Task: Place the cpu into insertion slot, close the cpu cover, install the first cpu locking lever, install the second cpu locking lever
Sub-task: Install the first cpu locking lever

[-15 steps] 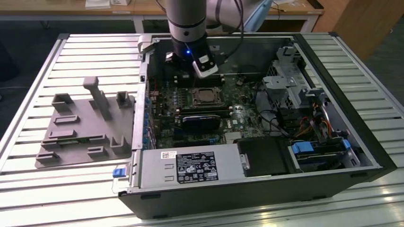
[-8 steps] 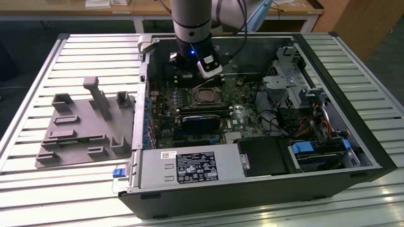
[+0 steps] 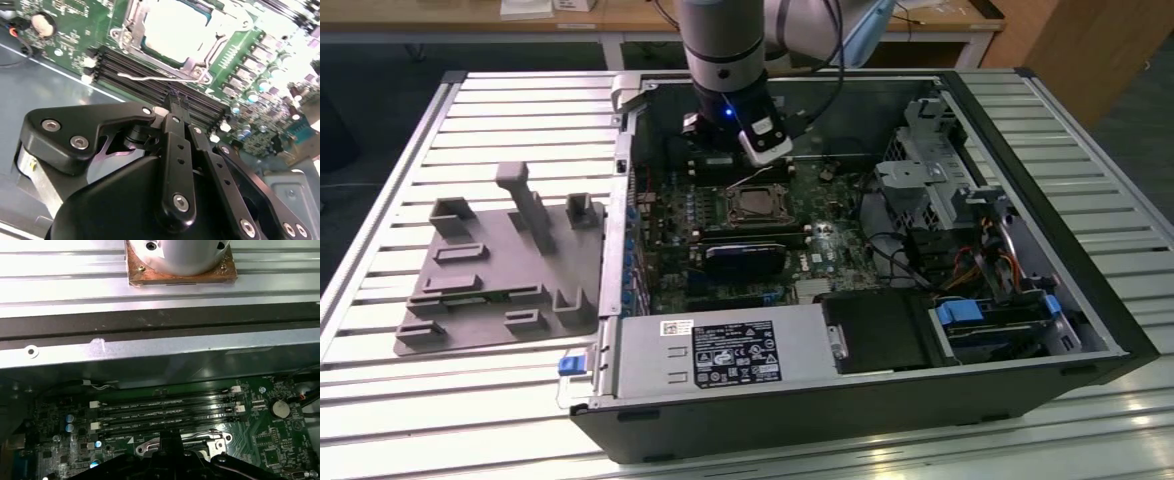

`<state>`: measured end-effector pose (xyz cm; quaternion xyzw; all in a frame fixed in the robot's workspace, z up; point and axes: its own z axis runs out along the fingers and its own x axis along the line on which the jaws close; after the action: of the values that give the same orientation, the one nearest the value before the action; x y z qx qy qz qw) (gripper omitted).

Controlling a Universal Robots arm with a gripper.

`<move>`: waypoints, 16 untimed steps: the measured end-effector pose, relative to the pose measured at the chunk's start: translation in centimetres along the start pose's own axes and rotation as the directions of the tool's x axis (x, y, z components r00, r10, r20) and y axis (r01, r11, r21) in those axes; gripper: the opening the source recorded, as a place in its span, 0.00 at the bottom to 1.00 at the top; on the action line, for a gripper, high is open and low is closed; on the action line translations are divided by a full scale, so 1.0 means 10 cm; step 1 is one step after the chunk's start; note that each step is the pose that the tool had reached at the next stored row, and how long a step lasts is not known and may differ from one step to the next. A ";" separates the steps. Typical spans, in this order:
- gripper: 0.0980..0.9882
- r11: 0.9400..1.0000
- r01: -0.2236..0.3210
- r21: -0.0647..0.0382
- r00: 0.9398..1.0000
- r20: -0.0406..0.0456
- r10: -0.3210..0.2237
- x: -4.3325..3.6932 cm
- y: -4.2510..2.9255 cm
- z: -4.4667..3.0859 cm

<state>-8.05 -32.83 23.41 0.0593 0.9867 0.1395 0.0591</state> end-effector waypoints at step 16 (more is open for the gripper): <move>0.01 1.000 -0.007 -0.005 0.999 0.045 0.007 -0.044 -0.017 0.079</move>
<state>-7.54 -32.84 22.65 0.0656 0.9846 0.1408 0.0808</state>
